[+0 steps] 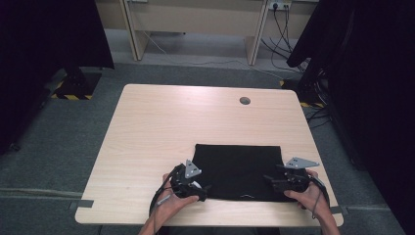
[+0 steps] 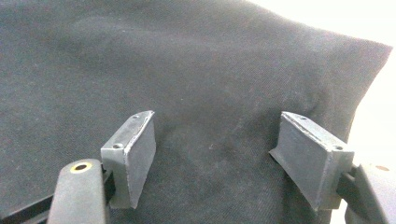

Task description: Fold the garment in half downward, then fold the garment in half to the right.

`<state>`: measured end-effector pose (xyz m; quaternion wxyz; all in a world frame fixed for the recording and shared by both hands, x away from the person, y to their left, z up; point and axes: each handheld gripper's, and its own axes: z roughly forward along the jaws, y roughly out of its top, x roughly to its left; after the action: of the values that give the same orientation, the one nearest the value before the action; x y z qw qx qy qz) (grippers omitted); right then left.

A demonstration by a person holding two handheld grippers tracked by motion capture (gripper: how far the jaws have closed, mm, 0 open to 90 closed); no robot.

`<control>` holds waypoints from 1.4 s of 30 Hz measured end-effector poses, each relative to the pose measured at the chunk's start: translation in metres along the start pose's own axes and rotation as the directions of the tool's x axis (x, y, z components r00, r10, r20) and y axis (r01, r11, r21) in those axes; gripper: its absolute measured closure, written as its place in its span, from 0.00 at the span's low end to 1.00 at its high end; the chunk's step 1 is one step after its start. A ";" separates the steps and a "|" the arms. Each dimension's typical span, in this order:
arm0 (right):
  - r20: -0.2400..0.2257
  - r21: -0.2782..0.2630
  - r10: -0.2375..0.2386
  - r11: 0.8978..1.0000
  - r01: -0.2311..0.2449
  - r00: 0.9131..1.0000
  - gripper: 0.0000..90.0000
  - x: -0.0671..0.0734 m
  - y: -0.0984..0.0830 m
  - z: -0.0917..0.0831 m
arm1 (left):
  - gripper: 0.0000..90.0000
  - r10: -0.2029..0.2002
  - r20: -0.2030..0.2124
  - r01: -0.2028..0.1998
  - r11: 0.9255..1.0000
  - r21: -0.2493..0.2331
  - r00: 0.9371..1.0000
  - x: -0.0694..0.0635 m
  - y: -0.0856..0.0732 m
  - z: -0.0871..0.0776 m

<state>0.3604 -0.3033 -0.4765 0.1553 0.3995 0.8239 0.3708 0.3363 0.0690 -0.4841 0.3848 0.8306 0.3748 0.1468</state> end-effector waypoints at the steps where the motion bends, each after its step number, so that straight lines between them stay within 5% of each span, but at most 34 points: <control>1: 0.000 0.001 0.003 1.000 -0.003 1.000 0.33 0.000 0.000 0.000 | 0.10 0.000 0.000 0.000 1.000 0.000 1.000 0.000 0.000 0.000; 7: -0.002 0.000 -0.006 1.000 0.006 1.000 0.33 -0.001 0.000 0.000 | 0.10 -0.001 0.001 0.001 1.000 -0.003 1.000 0.000 0.000 0.000; 10: -0.001 0.003 -0.001 1.000 0.001 1.000 0.33 -0.001 0.000 0.000 | 0.10 -0.012 0.051 0.014 0.999 -0.038 0.999 0.002 -0.001 -0.005; 19: 0.002 0.006 0.001 1.000 -0.001 1.000 0.33 -0.004 -0.002 -0.004 | 0.09 -0.046 0.044 0.049 0.996 -0.069 0.998 0.002 -0.011 -0.031; 28: 0.001 0.000 -0.001 1.000 0.001 1.000 0.33 -0.004 -0.003 -0.003 | 0.10 -0.072 0.038 0.073 0.997 -0.025 0.997 -0.002 -0.017 -0.020; 32: 0.002 -0.001 0.000 1.000 0.000 1.000 0.33 -0.003 -0.003 -0.003 | 0.10 -0.048 0.026 0.049 0.999 -0.014 0.998 -0.008 -0.011 -0.012; 35: 0.002 0.000 0.000 1.000 0.000 1.000 0.33 -0.003 -0.003 -0.003 | 0.17 -0.003 -0.005 0.003 1.000 -0.012 1.000 -0.013 -0.009 -0.010; 42: 0.005 0.001 0.000 1.000 0.000 1.000 0.33 -0.003 -0.003 -0.003 | 0.56 0.022 0.030 -0.021 0.999 -0.044 0.999 -0.020 -0.009 -0.011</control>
<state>0.3589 -0.3083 -0.4765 0.1573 0.4003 0.8237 0.3696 0.3118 0.0639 -0.4827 0.4067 0.8282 0.3566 0.1465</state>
